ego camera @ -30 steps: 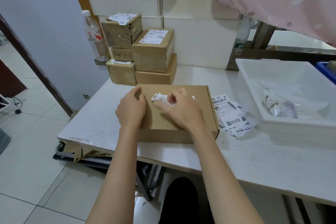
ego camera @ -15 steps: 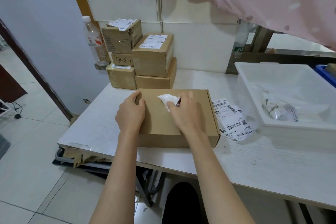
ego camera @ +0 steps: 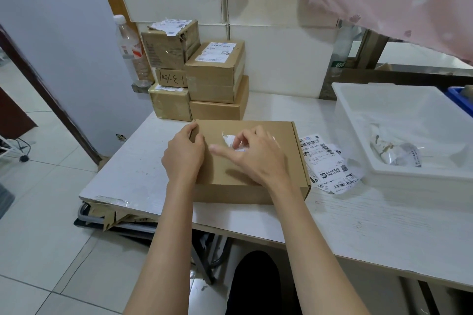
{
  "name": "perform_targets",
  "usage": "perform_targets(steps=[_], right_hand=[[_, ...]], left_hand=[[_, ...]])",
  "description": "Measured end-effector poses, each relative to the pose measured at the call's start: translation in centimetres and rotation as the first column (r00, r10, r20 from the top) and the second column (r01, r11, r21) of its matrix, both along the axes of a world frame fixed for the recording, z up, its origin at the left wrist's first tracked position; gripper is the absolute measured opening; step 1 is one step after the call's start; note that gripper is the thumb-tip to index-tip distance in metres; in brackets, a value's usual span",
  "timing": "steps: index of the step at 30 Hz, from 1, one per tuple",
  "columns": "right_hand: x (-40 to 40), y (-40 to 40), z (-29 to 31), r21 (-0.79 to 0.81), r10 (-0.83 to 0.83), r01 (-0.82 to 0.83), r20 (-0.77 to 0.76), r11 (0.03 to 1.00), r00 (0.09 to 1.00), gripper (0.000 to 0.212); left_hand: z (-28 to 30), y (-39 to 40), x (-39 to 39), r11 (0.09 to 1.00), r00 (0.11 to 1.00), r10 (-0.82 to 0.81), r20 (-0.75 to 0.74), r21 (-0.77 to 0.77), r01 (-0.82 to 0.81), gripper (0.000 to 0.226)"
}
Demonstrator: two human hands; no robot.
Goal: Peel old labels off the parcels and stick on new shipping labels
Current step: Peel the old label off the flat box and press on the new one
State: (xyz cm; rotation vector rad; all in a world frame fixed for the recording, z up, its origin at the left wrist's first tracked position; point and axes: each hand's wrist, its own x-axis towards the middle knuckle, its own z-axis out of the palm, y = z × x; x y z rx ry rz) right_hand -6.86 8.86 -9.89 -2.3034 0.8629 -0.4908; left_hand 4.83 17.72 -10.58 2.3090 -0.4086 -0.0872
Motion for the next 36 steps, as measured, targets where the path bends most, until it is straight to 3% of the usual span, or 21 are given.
perform_targets(steps=[2,5,13,18,22,25,27,31,36], right_hand=[[0.1,0.0,-0.5,-0.111,-0.012,0.008,-0.032,0.994,0.999,0.050],[0.2,-0.7,-0.9,-0.017,-0.122,0.124,0.097,0.992,0.988,0.024],[0.6,-0.9,-0.9,0.169,-0.271,0.236,0.229,0.957,0.935,0.009],[0.4,-0.6,0.0,0.103,-0.201,0.195,0.050,0.975,0.978,0.021],[0.1,-0.4,0.2,0.189,-0.180,0.158,0.105,0.969,0.978,0.033],[0.6,0.2,-0.6,-0.082,-0.162,0.160,-0.016,0.984,0.987,0.039],[0.7,0.1,-0.9,-0.142,-0.193,0.189,-0.017,0.972,0.981,0.033],[0.5,-0.5,-0.5,0.007,-0.245,0.246,0.106,0.969,0.964,0.018],[0.7,-0.7,-0.7,0.099,-0.307,0.292,0.214,0.951,0.927,0.016]], left_hand=[[0.0,0.0,0.0,1.000,1.000,0.005,0.001,0.005,-0.005,0.040],[0.0,0.0,0.0,1.000,1.000,0.003,-0.001,0.001,-0.003,0.039],[0.1,0.0,0.0,1.000,1.000,0.004,-0.009,-0.002,-0.004,0.039],[0.1,0.0,-0.1,1.000,1.000,0.003,-0.009,-0.009,-0.003,0.039],[0.0,0.0,-0.1,1.000,1.000,0.002,0.000,-0.011,-0.002,0.040],[0.0,0.0,-0.1,1.000,1.000,0.006,0.007,-0.012,-0.006,0.040],[0.0,0.0,-0.1,1.000,1.000,0.008,0.009,-0.012,-0.008,0.039],[0.0,-0.1,-0.1,1.000,1.000,0.010,0.004,-0.004,-0.010,0.039],[0.0,-0.1,-0.1,1.000,1.000,0.008,0.004,0.007,-0.008,0.039]])
